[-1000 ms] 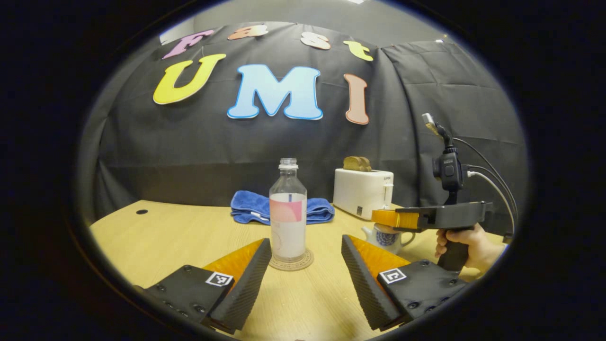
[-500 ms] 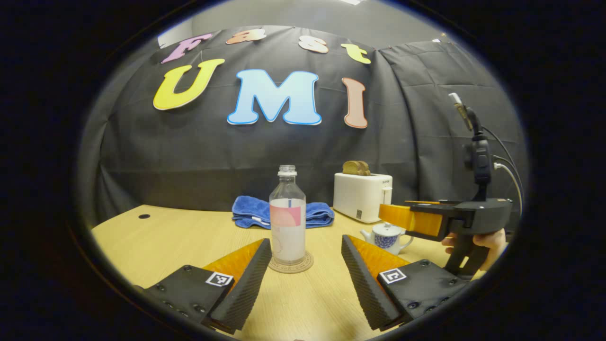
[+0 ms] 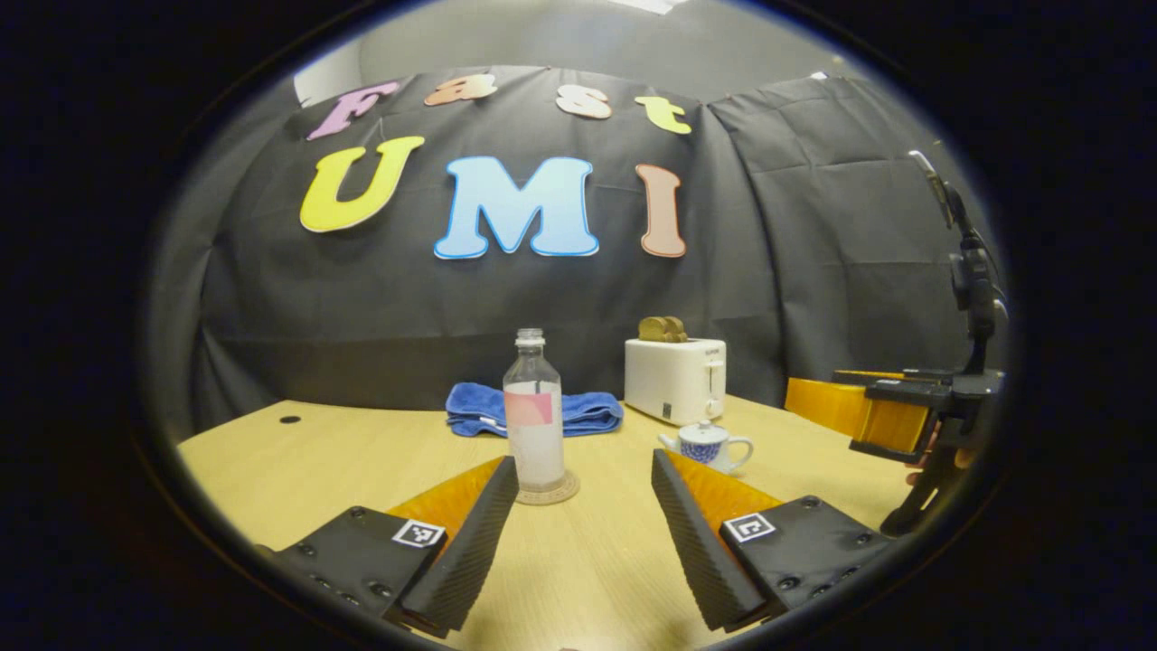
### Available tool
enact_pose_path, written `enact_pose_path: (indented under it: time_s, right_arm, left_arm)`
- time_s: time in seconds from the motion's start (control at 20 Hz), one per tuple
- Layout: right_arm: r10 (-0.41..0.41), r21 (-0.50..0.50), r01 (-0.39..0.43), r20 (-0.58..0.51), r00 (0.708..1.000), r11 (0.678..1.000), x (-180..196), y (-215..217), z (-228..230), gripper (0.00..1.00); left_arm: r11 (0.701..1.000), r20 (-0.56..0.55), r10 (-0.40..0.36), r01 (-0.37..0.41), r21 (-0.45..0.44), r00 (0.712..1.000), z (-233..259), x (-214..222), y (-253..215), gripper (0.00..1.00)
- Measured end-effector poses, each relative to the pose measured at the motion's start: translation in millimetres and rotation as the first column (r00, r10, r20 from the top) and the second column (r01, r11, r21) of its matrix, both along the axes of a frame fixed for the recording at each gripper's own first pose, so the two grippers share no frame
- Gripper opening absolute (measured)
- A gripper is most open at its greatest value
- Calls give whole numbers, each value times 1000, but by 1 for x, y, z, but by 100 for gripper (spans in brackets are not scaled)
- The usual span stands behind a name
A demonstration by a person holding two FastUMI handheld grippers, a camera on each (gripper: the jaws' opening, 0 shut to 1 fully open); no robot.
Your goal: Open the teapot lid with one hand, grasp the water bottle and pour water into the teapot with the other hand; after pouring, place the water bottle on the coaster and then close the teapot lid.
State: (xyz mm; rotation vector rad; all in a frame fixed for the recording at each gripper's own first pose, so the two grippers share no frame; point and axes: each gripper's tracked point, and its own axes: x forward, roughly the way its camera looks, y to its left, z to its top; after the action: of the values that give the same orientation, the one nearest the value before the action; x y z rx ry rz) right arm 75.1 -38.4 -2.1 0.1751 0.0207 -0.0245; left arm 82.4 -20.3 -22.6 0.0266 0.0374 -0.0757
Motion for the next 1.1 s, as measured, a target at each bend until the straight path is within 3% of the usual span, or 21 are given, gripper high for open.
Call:
enact_pose_path:
  time_s: [0.4, 1.1]
  right_arm:
    - [-2, -111, 1, -10, 1000, 994, -41, 1, -18, 93]
    - [161, -221, -141, 73, 984, 965, -67, 66, -11, 93]
  left_arm:
    - [998, 50, 61, -60, -26, 997, 8, -41, -8, 100]
    - [995, 21, 96, -95, -10, 995, -13, -63, -13, 100]
